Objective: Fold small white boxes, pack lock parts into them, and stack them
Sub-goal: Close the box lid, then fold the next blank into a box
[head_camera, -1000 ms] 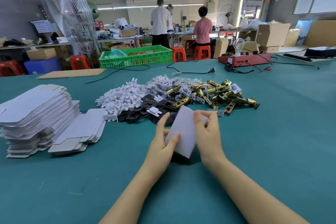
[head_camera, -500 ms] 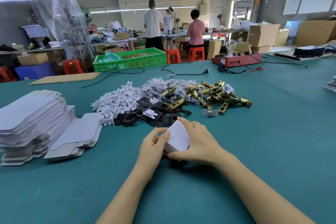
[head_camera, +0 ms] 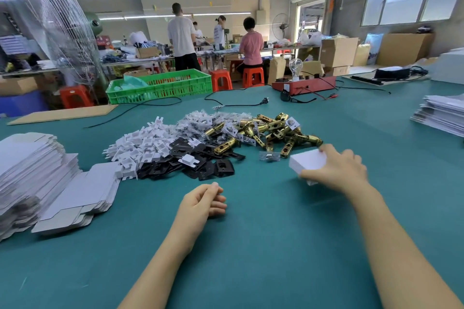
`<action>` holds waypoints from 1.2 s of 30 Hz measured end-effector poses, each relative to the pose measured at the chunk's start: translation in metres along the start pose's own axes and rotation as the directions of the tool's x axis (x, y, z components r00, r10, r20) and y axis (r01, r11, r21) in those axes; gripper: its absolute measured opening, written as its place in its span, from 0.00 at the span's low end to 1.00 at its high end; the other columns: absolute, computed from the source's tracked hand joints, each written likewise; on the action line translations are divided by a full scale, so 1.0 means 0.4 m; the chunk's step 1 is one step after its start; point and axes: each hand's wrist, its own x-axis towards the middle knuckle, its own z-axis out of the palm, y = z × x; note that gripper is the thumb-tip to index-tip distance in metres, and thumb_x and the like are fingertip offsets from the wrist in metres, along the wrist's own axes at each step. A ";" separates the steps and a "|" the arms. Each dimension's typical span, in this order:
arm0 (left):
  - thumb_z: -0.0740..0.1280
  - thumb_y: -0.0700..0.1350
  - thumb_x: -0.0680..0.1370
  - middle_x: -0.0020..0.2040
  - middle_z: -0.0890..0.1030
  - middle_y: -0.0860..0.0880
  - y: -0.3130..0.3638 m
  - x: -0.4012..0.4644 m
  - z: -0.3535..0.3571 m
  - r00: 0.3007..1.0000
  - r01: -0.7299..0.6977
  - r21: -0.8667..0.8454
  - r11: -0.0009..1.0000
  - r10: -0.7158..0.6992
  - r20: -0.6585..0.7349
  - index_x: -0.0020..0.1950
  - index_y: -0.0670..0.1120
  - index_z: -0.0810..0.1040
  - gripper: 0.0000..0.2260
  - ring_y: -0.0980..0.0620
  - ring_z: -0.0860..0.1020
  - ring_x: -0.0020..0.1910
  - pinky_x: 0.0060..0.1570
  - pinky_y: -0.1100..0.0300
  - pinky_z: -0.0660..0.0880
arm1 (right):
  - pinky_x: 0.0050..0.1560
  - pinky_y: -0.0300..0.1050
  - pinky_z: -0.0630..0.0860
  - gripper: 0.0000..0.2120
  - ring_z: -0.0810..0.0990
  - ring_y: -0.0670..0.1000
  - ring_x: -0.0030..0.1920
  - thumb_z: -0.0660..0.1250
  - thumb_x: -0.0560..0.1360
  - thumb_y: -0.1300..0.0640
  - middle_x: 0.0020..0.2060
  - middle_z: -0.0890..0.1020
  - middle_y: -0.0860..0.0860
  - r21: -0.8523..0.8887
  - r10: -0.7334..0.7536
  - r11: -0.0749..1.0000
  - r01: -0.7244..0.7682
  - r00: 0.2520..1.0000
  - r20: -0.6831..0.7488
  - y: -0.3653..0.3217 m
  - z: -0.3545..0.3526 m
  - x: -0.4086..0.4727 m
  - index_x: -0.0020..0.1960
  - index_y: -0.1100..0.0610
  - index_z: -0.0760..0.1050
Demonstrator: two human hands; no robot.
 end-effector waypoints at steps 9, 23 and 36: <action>0.63 0.48 0.82 0.37 0.83 0.48 -0.004 0.002 -0.005 1.000 -0.002 0.015 1.000 0.002 0.006 0.47 0.40 0.81 0.13 0.52 0.82 0.36 0.43 0.60 0.80 | 0.50 0.50 0.61 0.36 0.65 0.59 0.57 0.73 0.60 0.40 0.49 0.63 0.54 -0.030 0.127 0.992 -0.126 0.990 0.064 0.034 0.019 0.003 0.64 0.45 0.65; 0.63 0.47 0.82 0.35 0.83 0.51 -0.011 0.005 -0.007 1.000 -0.016 0.058 0.998 0.015 0.017 0.45 0.42 0.81 0.12 0.54 0.82 0.36 0.41 0.63 0.80 | 0.64 0.56 0.64 0.42 0.57 0.63 0.67 0.71 0.63 0.35 0.65 0.61 0.61 -0.054 0.202 0.979 -0.195 0.962 0.185 0.017 0.018 -0.009 0.69 0.50 0.58; 0.62 0.42 0.82 0.39 0.81 0.47 0.014 -0.024 0.000 0.998 -0.056 0.095 0.994 0.058 -0.019 0.47 0.43 0.79 0.09 0.55 0.80 0.34 0.39 0.62 0.79 | 0.42 0.50 0.70 0.12 0.75 0.58 0.47 0.60 0.80 0.56 0.43 0.77 0.57 0.095 -0.421 0.894 0.439 0.892 -0.162 -0.186 0.158 -0.111 0.47 0.63 0.77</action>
